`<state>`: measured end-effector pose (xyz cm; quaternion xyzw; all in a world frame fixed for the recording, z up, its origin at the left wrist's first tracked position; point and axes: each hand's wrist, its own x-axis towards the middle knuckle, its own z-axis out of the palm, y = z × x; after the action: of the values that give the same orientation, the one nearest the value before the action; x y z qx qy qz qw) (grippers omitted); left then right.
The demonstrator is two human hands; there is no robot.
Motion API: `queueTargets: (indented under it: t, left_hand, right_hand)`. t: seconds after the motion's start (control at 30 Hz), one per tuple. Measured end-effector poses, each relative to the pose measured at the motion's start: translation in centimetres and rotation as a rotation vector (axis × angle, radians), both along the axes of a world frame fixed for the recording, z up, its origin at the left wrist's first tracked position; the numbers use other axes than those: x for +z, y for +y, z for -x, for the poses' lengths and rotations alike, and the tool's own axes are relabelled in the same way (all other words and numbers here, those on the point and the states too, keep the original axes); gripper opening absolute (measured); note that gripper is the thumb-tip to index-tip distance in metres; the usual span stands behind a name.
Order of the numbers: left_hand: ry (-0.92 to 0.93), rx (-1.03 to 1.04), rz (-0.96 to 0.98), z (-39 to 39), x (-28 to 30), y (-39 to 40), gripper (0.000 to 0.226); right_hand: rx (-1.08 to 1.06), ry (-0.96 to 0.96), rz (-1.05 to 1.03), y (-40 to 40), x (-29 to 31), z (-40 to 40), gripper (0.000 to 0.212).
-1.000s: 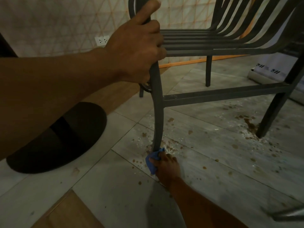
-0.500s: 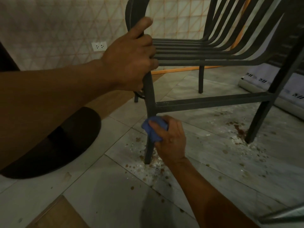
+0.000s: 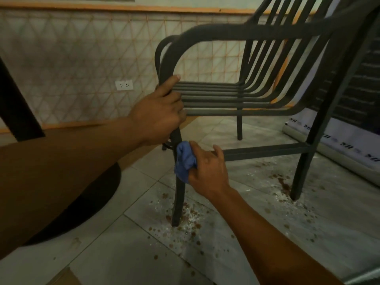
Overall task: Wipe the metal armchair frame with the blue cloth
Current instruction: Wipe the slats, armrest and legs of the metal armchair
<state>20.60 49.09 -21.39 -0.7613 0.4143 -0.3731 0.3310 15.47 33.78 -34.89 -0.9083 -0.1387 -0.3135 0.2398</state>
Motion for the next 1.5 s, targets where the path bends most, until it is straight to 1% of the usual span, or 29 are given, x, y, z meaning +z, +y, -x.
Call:
queueTargets:
  t: [0.07,0.1,0.17,0.2,0.23,0.27,0.33,0.4,0.43,0.5,0.57,0.6,0.67,0.73,0.77,0.8,0.87,0.93,0.97,1.0,1.03,1.1,1.13,1.2,1.23,1.27,1.33,1.43,1.5]
  left_hand:
    - [0.029,0.026,-0.006,0.5,0.1,-0.2,0.05]
    - [0.051,0.04,-0.012,0.8,0.2,-0.3,0.045]
    - [0.105,0.066,-0.014,1.5,0.6,-0.4,0.039]
    - [0.123,0.074,-0.002,1.8,0.9,-0.4,0.039]
    - [0.128,0.07,0.024,2.1,1.3,-0.3,0.04]
    - [0.122,0.055,0.06,2.3,1.8,-0.1,0.04]
    - [0.117,0.023,0.141,2.6,3.0,0.2,0.044]
    - [0.119,0.012,0.19,2.9,4.3,0.6,0.047]
    - [0.116,0.014,0.204,2.9,4.9,0.7,0.049]
    - [0.108,0.014,0.223,3.1,5.8,1.1,0.048]
    - [0.094,0.026,0.226,3.3,6.3,1.4,0.047]
    - [0.089,0.04,0.222,3.5,6.5,1.5,0.049]
    - [0.098,0.062,0.219,3.8,6.8,1.6,0.048]
    - [0.107,0.048,0.251,3.9,7.2,1.7,0.044]
    - [0.111,0.032,0.276,4.0,7.4,1.7,0.043]
    - [0.116,0.014,0.307,4.0,7.6,1.6,0.043]
    - [0.137,-0.013,0.372,3.8,7.7,1.4,0.049]
    - [0.186,-0.01,0.457,3.5,7.9,1.0,0.068]
    - [0.22,-0.001,0.517,3.4,8.0,0.9,0.077]
    - [0.252,0.009,0.575,3.2,8.0,0.7,0.083]
    - [0.28,0.023,0.621,3.1,8.0,0.7,0.087]
    - [0.353,0.042,0.672,2.9,7.5,0.5,0.093]
    - [0.407,0.048,0.687,2.8,7.2,0.4,0.096]
    - [0.496,0.037,0.723,3.0,6.4,0.2,0.102]
    - [0.52,0.027,0.743,3.2,6.1,0.0,0.103]
    - [0.539,0.012,0.772,3.3,6.0,-0.1,0.103]
    - [0.588,-0.042,0.863,3.6,6.0,-0.5,0.098]
    - [0.69,-0.117,1.099,5.1,7.1,-2.1,0.086]
    - [0.735,-0.155,1.232,6.5,8.2,-3.8,0.079]
  right_hand:
    - [0.046,0.09,-0.019,0.0,1.0,0.2,0.048]
    - [0.058,0.156,-0.064,0.0,1.7,0.1,0.042]
    - [0.074,0.24,-0.194,0.2,2.9,0.4,0.025]
    - [0.092,0.24,-0.284,0.4,3.4,0.7,0.024]
    - [0.112,0.19,-0.384,0.7,4.0,1.1,0.029]
    - [0.128,0.1,-0.47,1.1,4.8,1.4,0.039]
    - [0.141,-0.103,-0.546,2.1,6.4,1.3,0.053]
    - [0.135,-0.232,-0.526,3.1,8.0,0.5,0.056]
    - [0.129,-0.261,-0.487,3.5,8.5,0.2,0.056]
    - [0.125,-0.258,-0.357,3.9,8.2,-0.4,0.056]
    - [0.119,-0.185,-0.219,3.7,6.1,-0.3,0.054]
    - [0.106,-0.115,-0.17,3.4,4.7,-0.1,0.051]
    - [0.05,0.04,-0.108,2.7,2.6,0.4,0.04]
    - [0.011,0.098,-0.099,2.2,2.5,0.7,0.033]
    - [0.007,0.071,-0.152,2.1,3.4,0.8,0.031]
    - [0.002,-0.01,-0.227,2.1,5.0,0.9,0.03]
    - [-0.024,-0.249,-0.304,2.0,9.3,0.7,0.041]
    - [-0.025,-0.401,-0.285,1.8,13.7,0.2,0.053]
    - [-0.019,-0.427,-0.247,1.5,15.4,-0.1,0.056]
    - [-0.014,-0.41,-0.198,1.2,16.6,-0.4,0.058]
    - [-0.016,-0.35,-0.138,1.0,17.3,-0.7,0.06]
    - [-0.013,-0.213,-0.005,0.5,17.4,-0.8,0.061]
    - [0.003,-0.17,0.054,0.3,16.9,-0.8,0.058]
    - [0.074,-0.131,0.121,-0.2,15.9,-0.6,0.042]
    - [0.126,-0.115,0.099,-0.5,15.6,-0.6,0.03]
    - [0.173,-0.097,0.032,-0.9,15.4,-0.6,0.019]
    - [0.208,-0.033,-0.196,-1.8,15.8,-0.4,0.008]
    - [0.252,0.142,-0.53,-3.5,19.0,0.5,0.012]
    - [0.269,0.265,-0.638,-5.0,21.7,1.1,0.023]
